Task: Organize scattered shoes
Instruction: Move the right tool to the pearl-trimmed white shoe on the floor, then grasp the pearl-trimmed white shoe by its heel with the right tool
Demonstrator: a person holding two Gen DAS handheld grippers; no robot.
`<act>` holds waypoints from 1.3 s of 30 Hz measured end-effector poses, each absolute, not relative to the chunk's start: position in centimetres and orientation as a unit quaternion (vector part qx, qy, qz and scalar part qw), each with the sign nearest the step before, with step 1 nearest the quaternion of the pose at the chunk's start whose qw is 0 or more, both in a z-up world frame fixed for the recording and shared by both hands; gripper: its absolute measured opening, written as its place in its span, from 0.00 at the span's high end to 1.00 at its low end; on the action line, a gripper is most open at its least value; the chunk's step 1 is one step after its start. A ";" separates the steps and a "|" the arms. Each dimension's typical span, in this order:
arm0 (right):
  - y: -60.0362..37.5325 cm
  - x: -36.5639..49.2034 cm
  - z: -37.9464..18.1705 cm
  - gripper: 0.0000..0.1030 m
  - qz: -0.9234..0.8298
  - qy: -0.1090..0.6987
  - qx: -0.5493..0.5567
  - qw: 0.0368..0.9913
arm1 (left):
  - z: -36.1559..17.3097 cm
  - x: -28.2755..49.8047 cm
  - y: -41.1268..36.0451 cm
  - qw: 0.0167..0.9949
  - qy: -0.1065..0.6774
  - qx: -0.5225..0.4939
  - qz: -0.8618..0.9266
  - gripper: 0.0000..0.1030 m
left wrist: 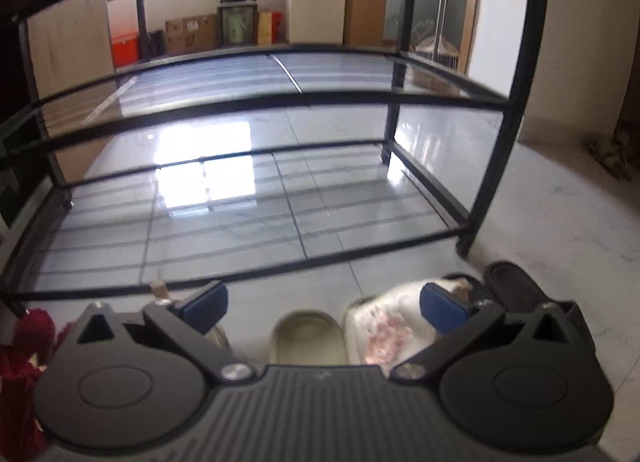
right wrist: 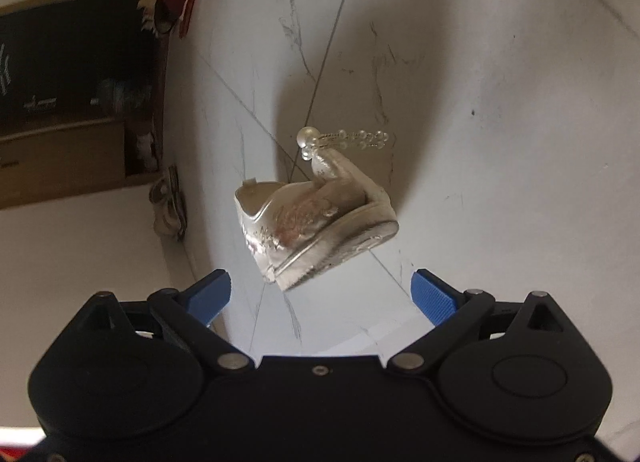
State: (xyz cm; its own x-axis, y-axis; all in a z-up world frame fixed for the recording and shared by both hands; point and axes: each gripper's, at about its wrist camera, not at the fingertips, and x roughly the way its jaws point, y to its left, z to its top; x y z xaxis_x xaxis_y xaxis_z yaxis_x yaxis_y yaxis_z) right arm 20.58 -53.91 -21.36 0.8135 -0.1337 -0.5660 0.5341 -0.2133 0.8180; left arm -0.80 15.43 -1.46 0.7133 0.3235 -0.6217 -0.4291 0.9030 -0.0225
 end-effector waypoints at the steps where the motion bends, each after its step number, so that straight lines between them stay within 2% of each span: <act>1: -53.8 20.9 -21.2 0.05 -0.287 0.141 0.715 0.622 | -1.3 -1.1 15.4 0.927 0.309 -0.073 0.199 0.01; 6: -53.3 22.6 -21.2 0.06 -0.335 0.157 0.668 0.645 | -1.7 -1.1 15.7 0.927 0.320 -0.072 0.180 0.01; 9: -53.1 23.3 -21.2 0.11 -0.336 0.179 0.648 0.660 | -1.8 -1.3 16.3 0.923 0.321 -0.085 0.195 0.01; 13: -53.0 23.4 -20.5 0.32 -0.322 0.168 0.632 0.685 | -1.7 -1.8 17.5 0.917 0.322 -0.098 0.214 0.01; 15: -52.9 23.6 -20.0 0.38 -0.318 0.174 0.613 0.702 | -1.4 -2.2 17.8 0.917 0.319 -0.097 0.220 0.01; 16: -52.8 23.8 -19.7 0.46 -0.312 0.180 0.606 0.709 | -1.4 -2.4 18.0 0.916 0.318 -0.098 0.223 0.01; 19: -52.3 24.4 -18.8 0.65 -0.288 0.205 0.587 0.728 | -1.2 -2.9 18.3 0.915 0.316 -0.109 0.227 0.01; 20: -52.1 24.5 -18.7 0.68 -0.279 0.216 0.582 0.732 | -1.2 -2.9 18.4 0.914 0.316 -0.111 0.227 0.01; 21: -51.5 24.6 -18.8 0.79 -0.254 0.237 0.575 0.741 | -1.3 -3.1 18.5 0.913 0.318 -0.116 0.228 0.01; 22: -50.8 24.5 -19.0 0.79 -0.233 0.260 0.564 0.749 | -1.5 -3.3 18.6 0.911 0.320 -0.120 0.229 0.01; 26: -49.1 23.9 -19.0 0.76 -0.208 0.311 0.528 0.762 | -1.9 -4.0 19.2 0.907 0.326 -0.131 0.234 0.01; 27: -48.9 23.6 -18.6 0.64 -0.191 0.310 0.522 0.772 | -1.9 -4.1 19.3 0.906 0.325 -0.132 0.235 0.01; 28: -49.0 23.1 -18.1 0.35 -0.178 0.294 0.533 0.773 | -1.8 -4.2 19.4 0.907 0.324 -0.132 0.236 0.01; 30: -49.7 22.4 -17.0 0.04 -0.177 0.251 0.565 0.766 | -1.8 -4.3 19.7 0.907 0.321 -0.130 0.238 0.01; 32: -50.5 22.4 -15.9 0.05 -0.192 0.232 0.567 0.766 | -2.1 -4.3 19.7 0.907 0.319 -0.132 0.243 0.01; 37: -50.5 24.2 -14.2 0.05 -0.280 0.277 0.481 0.783 | -2.3 -4.4 19.7 0.906 0.317 -0.145 0.241 0.01; 39: -50.4 25.3 -15.3 0.05 -0.330 0.320 0.438 0.773 | -2.3 -4.2 19.4 0.907 0.319 -0.133 0.239 0.01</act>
State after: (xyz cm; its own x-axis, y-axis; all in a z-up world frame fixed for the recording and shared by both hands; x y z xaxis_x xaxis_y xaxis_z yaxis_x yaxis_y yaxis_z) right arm 25.34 -50.40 -15.26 0.5774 -0.2289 -0.7838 0.7899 0.3993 0.4653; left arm -4.24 19.44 -2.33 0.6826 0.3487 -0.6423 -0.5187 0.8503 -0.0896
